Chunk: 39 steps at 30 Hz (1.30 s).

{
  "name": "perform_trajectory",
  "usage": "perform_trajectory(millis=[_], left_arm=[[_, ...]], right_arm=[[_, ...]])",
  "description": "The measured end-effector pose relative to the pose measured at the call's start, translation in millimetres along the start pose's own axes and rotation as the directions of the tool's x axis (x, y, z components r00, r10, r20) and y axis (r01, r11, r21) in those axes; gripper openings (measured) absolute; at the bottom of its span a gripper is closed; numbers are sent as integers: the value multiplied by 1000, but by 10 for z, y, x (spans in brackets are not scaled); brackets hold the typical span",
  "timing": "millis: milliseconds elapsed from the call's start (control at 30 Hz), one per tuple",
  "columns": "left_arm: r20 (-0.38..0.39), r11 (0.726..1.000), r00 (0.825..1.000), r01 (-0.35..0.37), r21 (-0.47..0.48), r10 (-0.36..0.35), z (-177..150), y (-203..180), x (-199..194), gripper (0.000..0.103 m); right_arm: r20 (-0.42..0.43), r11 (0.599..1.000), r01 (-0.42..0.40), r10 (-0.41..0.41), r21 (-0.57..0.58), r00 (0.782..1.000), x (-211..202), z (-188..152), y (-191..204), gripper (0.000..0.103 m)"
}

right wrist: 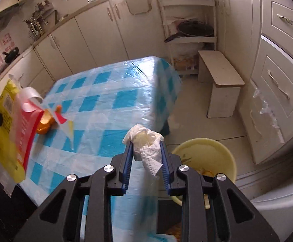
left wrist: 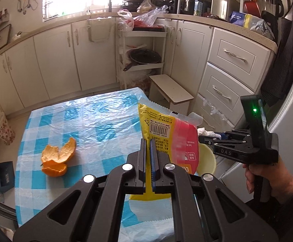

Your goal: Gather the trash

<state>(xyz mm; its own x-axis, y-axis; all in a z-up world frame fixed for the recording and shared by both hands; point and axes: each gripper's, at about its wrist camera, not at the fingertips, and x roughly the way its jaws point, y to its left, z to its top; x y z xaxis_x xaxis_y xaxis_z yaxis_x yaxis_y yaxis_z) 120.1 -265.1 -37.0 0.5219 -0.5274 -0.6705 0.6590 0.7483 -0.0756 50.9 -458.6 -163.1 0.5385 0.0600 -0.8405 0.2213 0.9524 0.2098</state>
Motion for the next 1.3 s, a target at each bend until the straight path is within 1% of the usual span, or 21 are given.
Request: perform_trajectory(millis=[67,133,200,267,333,400,467,567,700,767,833,867,900,933,1000,1033,1067,1100,1133,1200,1300], left_arm=[[-25,1000,999,31,-1,-31,22,-146,178,4],[-59,998,996,59,-11,-59,39,-312,413,4],[-102,997,992,77,-24,-79,39,-478,679,4],[-148,997,986,79,-26,-82,25,-662,955,4],[-191,997,978,76,-21,-78,-14,-852,1214,4],[-234,998,970,61,-11,-62,-71,-1036,1457,4],[-272,999,961,49,-5,-49,-133,-1175,1670,4],[-324,1000,946,22,6,-19,-204,-1341,1960,4],[-375,999,927,5,31,7,-250,-1543,2246,4],[-399,999,917,-2,44,20,-269,-1622,2371,4],[-432,999,901,-11,53,33,-264,-1693,2506,4],[-443,999,896,-7,48,27,-251,-1717,2555,4],[-461,999,887,6,51,18,-242,-1743,2612,5],[-478,998,878,5,62,25,-232,-1768,2662,7],[-491,997,871,13,70,24,-230,-1809,2713,16],[-490,997,872,19,69,17,-223,-1816,2705,27],[-481,997,877,21,68,14,-215,-1820,2668,40],[-464,998,886,22,65,11,-200,-1808,2612,45],[-443,998,896,29,56,-1,-177,-1781,2535,48],[-389,999,921,36,29,-22,-125,-1689,2313,49],[-272,1000,962,8,-25,-14,-42,-1371,1854,55]], right_arm=[[-82,999,34,-35,-6,996,172,-10,-214,27],[-152,998,55,-48,40,987,365,-73,-497,27],[-215,992,46,-20,115,976,563,-175,-757,27],[-249,981,38,11,190,968,700,-241,-959,28],[-265,969,32,35,246,963,795,-254,-1110,33],[-281,945,13,84,326,956,879,-272,-1255,45],[-270,922,14,99,388,958,877,-258,-1375,46],[-210,881,12,99,473,973,787,-229,-1562,54],[-141,823,16,78,568,987,692,-206,-1793,56],[-116,814,13,66,581,991,637,-188,-1808,56],[-88,813,6,56,582,995,594,-145,-1802,56],[-74,815,1,51,579,996,569,-124,-1786,57],[-59,815,-7,51,579,997,547,-112,-1800,58],[-44,816,-16,51,577,998,529,-94,-1800,58],[-21,825,-30,51,565,998,489,-62,-1799,58],[-10,823,-36,51,566,999,474,-50,-1797,58],[2,821,-44,52,569,999,457,-32,-1796,58],[14,821,-47,47,569,999,437,-17,-1794,58],[25,822,-48,41,567,999,411,-3,-1784,58],[49,824,-56,35,564,998,368,38,-1753,59],[84,834,-80,40,546,996,319,115,-1654,59]])
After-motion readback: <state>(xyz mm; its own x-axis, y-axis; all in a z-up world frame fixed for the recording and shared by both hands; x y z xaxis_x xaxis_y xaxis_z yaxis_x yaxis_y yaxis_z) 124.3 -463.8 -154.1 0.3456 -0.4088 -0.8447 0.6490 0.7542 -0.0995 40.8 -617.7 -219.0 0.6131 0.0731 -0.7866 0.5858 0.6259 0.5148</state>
